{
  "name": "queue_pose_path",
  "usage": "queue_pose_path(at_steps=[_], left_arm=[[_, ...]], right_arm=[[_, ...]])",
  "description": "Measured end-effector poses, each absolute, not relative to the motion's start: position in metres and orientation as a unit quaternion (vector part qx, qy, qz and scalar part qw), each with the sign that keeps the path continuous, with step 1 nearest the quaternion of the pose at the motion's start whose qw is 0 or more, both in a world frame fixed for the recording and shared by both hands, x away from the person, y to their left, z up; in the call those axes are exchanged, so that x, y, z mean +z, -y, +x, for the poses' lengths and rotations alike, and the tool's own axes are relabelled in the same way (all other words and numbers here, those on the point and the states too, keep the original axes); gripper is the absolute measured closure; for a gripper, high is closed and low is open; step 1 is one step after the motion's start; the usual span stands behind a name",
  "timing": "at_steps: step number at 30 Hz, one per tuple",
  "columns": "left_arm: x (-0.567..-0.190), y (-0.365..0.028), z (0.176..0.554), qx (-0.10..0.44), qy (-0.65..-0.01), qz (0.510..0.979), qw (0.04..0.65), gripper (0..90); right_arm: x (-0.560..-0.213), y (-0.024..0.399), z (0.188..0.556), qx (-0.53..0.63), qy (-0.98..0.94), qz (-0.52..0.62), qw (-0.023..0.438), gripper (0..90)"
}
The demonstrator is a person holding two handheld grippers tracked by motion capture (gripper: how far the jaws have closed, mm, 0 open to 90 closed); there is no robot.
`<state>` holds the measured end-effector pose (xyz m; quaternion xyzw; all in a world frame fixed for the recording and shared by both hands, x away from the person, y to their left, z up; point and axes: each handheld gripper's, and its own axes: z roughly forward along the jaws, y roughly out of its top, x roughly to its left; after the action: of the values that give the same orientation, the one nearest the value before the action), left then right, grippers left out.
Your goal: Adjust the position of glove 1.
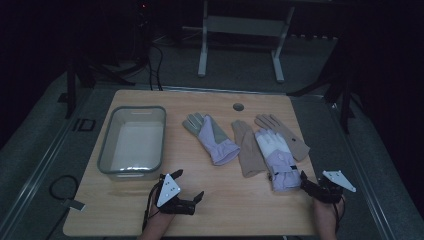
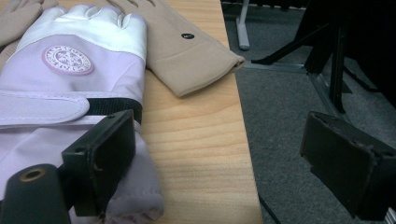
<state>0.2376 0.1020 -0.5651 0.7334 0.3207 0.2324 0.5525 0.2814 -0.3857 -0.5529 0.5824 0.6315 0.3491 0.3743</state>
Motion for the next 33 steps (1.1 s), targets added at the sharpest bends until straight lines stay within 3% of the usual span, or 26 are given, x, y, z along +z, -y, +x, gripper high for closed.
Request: queue_pose_path(at_steps=[11, 20, 33], left_arm=[[-0.565, -0.102, 0.238, 0.231, -0.318, 0.734, 0.554, 0.0], [-0.565, -0.103, 0.238, 0.227, -0.319, 0.734, 0.555, 0.0], [-0.565, -0.103, 0.238, 0.227, -0.318, 0.735, 0.555, 0.0]], right_arm=[[-0.551, 0.387, 0.282, 0.348, -0.641, 0.583, 0.358, 10.2], [-0.529, 0.397, 0.287, 0.361, -0.662, 0.587, 0.294, 13.8], [-0.497, 0.377, 0.305, 0.399, -0.664, 0.570, 0.274, 11.4]])
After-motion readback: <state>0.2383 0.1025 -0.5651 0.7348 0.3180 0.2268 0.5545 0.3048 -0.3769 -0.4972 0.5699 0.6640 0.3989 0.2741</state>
